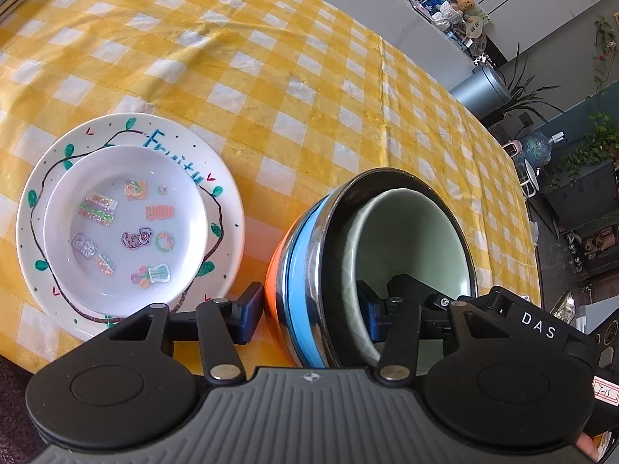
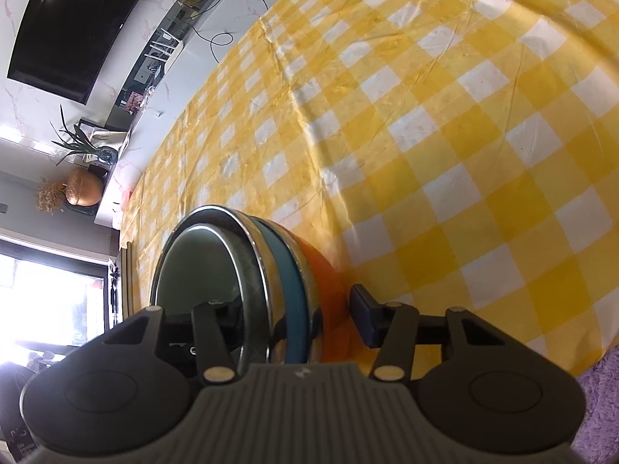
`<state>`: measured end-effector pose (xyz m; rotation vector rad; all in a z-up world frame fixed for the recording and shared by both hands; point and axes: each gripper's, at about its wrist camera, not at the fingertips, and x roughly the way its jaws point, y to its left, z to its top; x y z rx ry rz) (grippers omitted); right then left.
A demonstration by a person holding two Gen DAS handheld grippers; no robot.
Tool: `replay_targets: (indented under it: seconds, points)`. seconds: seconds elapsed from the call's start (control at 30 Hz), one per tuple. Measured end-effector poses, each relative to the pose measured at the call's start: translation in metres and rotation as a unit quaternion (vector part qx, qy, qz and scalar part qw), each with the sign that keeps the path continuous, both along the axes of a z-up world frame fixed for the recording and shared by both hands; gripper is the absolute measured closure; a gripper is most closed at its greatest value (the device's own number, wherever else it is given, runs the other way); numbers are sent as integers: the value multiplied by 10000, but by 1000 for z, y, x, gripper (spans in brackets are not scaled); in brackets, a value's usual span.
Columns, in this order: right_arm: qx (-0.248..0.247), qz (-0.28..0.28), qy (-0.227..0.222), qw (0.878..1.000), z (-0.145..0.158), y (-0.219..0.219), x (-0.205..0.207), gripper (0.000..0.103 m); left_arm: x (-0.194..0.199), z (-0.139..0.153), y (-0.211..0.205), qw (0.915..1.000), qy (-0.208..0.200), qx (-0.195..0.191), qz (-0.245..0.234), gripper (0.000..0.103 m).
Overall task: Organize plates and bowls
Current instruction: 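Lift the nested bowls with both grippers and carry them toward the Fruity plate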
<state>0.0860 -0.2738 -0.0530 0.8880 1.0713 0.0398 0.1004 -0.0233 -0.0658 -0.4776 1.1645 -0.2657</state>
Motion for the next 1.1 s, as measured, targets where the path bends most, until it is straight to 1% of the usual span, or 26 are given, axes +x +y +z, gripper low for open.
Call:
replay_targets:
  seconds: [0.27, 0.4, 0.6, 0.87, 1.1]
  points:
    - [-123, 14, 16, 9999, 3, 3, 0, 57, 2, 1, -3, 10000, -30, 76, -57, 47]
    - [-79, -10, 46, 10000, 2, 0, -3, 60, 1, 5, -7, 9997, -103, 186, -128, 47]
    - [-59, -46, 104, 9999, 2, -4, -9, 61, -2, 9, -14, 9993, -123, 295, -217, 47]
    - [-151, -81, 3, 9999, 15, -7, -20, 62, -10, 20, -14, 9990, -262, 237, -283, 47]
    - [-269, 40, -146, 9995, 32, 9, -25, 62, -21, 30, 3, 9990, -380, 162, -163, 47]
